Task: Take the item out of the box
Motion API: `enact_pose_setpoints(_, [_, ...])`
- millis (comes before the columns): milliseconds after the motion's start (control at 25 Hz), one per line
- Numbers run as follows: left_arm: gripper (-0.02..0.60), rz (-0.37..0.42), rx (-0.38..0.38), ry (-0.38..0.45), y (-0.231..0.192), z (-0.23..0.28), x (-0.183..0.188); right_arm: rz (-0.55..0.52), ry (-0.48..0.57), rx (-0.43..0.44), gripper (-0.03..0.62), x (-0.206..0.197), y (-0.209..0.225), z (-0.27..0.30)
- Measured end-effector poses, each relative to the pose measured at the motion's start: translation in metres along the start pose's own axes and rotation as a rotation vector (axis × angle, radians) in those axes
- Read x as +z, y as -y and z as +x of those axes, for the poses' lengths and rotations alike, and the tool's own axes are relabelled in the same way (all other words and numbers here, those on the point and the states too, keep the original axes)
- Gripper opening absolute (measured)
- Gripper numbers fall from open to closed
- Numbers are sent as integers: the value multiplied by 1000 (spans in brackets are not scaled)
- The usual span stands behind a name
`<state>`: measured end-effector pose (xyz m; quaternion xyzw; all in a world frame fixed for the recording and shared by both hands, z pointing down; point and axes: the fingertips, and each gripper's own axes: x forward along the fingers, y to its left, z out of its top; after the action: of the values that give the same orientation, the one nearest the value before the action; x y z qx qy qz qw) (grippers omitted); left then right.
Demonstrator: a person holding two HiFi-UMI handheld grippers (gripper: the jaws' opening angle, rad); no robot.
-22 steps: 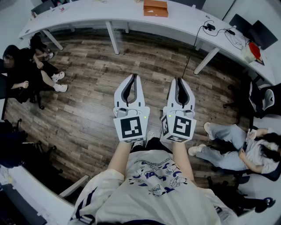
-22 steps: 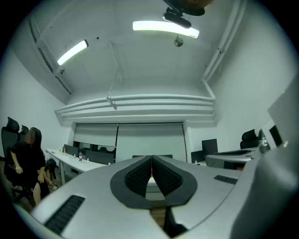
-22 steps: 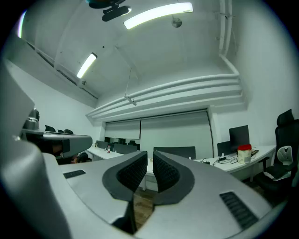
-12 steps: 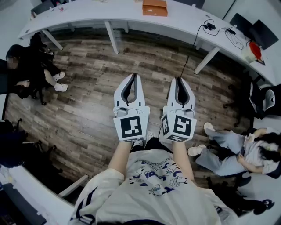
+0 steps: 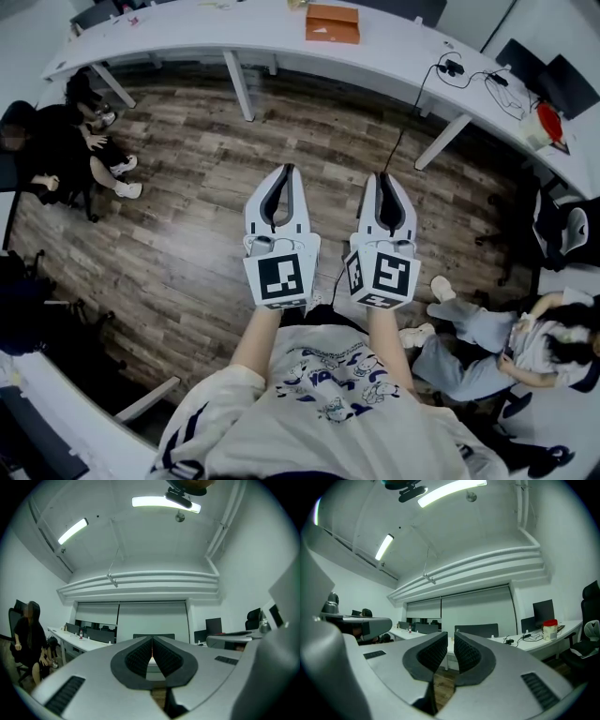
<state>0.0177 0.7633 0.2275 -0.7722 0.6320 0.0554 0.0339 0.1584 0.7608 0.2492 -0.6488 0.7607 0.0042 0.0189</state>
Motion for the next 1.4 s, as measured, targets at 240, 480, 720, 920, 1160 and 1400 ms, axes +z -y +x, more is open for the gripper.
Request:
enact_pose_setpoints(240, [18, 5, 27, -21, 1, 15, -6, 20, -27, 48, 58, -6, 5, 20])
enact_pose_setpoints(480, [18, 2, 40, -20, -9, 31, -12, 28, -37, 71, 58, -13, -3, 40])
enact_pose_setpoints(720, [18, 5, 19, -37, -23, 70, -22, 28, -47, 61, 58, -20, -5, 79])
enact_pose_setpoints(920, [19, 4, -4, -38, -37, 120, -29, 36, -52, 40, 58, -24, -1, 128])
enact_pose_setpoints(1160, [19, -8, -19, -36, -64, 183, -34, 32, -56, 21, 58, -26, -5, 193])
enact_pose_setpoints(1400, [18, 2, -49, -43, -90, 242, -35, 24, -54, 8, 58, -20, -12, 256])
